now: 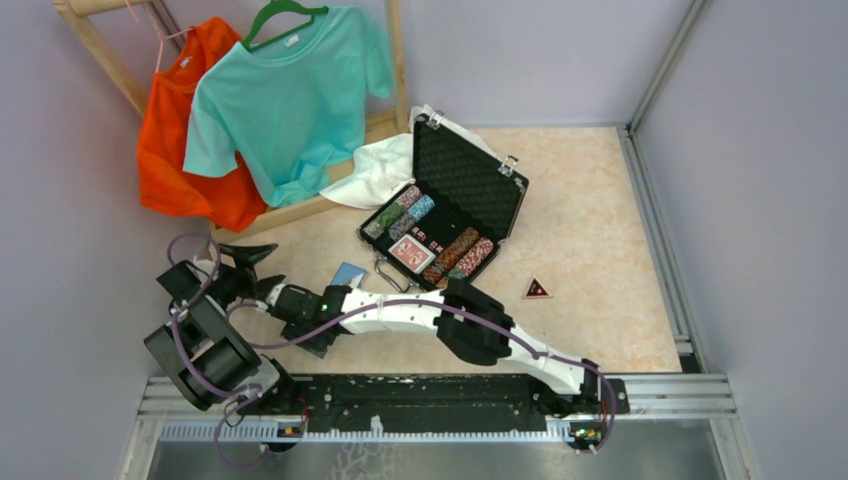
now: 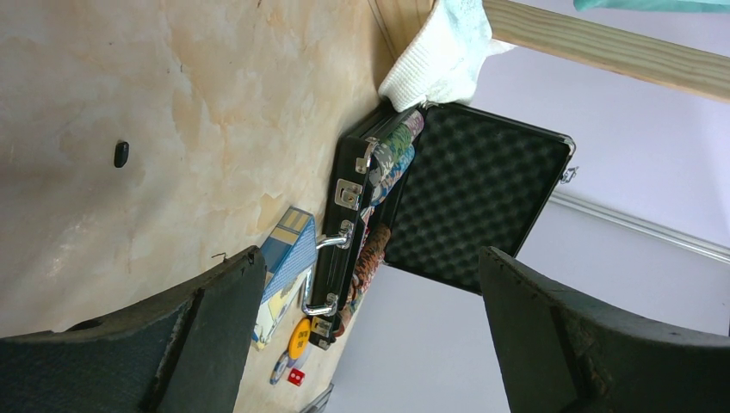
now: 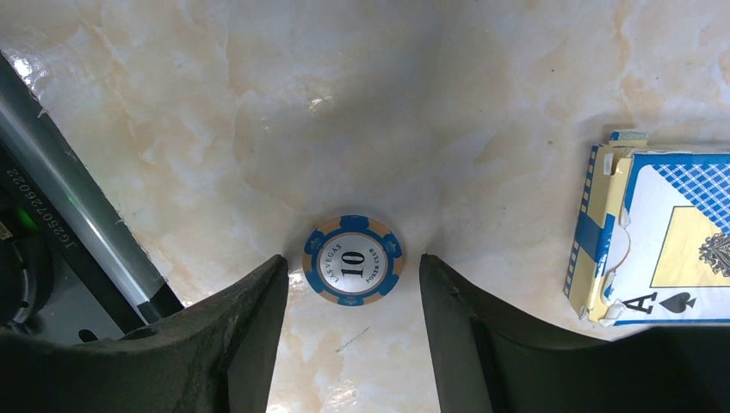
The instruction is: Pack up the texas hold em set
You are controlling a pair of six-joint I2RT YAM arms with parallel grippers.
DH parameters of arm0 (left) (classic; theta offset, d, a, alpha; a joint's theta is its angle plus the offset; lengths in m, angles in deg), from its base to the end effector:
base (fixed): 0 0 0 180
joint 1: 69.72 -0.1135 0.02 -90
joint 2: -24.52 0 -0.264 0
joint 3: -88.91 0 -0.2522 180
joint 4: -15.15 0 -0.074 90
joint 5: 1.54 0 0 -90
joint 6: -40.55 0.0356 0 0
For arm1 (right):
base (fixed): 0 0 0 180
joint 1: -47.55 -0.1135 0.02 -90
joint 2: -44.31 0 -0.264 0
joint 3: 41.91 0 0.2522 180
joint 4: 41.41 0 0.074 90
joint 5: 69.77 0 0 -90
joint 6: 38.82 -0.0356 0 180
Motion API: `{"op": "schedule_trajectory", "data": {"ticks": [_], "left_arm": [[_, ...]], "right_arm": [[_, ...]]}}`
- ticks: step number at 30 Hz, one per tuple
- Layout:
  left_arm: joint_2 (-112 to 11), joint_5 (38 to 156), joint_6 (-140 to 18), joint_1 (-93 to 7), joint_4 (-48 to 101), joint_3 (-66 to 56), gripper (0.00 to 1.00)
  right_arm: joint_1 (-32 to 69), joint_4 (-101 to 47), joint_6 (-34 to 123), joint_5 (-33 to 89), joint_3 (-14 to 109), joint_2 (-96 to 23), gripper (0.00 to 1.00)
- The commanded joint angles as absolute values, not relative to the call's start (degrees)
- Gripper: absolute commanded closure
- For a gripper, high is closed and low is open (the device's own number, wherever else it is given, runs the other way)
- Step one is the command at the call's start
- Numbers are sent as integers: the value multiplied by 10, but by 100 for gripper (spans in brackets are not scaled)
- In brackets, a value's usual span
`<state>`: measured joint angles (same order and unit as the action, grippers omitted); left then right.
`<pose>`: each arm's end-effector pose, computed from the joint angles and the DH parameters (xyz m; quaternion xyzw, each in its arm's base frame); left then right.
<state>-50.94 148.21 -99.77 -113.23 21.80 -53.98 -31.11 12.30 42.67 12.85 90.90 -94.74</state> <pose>0.1782 0.1268 0.1476 -0.4549 0.6864 -0.4791 0.3039 0.1077 0.5137 0.1645 -0.5402 0.7984 0.1333 0.2302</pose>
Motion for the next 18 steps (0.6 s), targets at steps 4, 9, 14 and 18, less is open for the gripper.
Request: {"op": "schedule_trajectory", "data": {"ticks": [4,9,14,18], "left_arm": [[-514,1491,-993,-1136,204,-540,2],[-515,1492,-993,-1136,203,-542,2],[-516,1494,-994,-1136,201,-542,2],[-516,1494,-994,-1136,201,-542,2]], "right_arm": [[-320,126,433,124,931,-973,44],[-320,130,433,124,933,-977,48],[-319,133,434,119,930,-975,52],[-320,131,433,116,920,-967,54]]}}
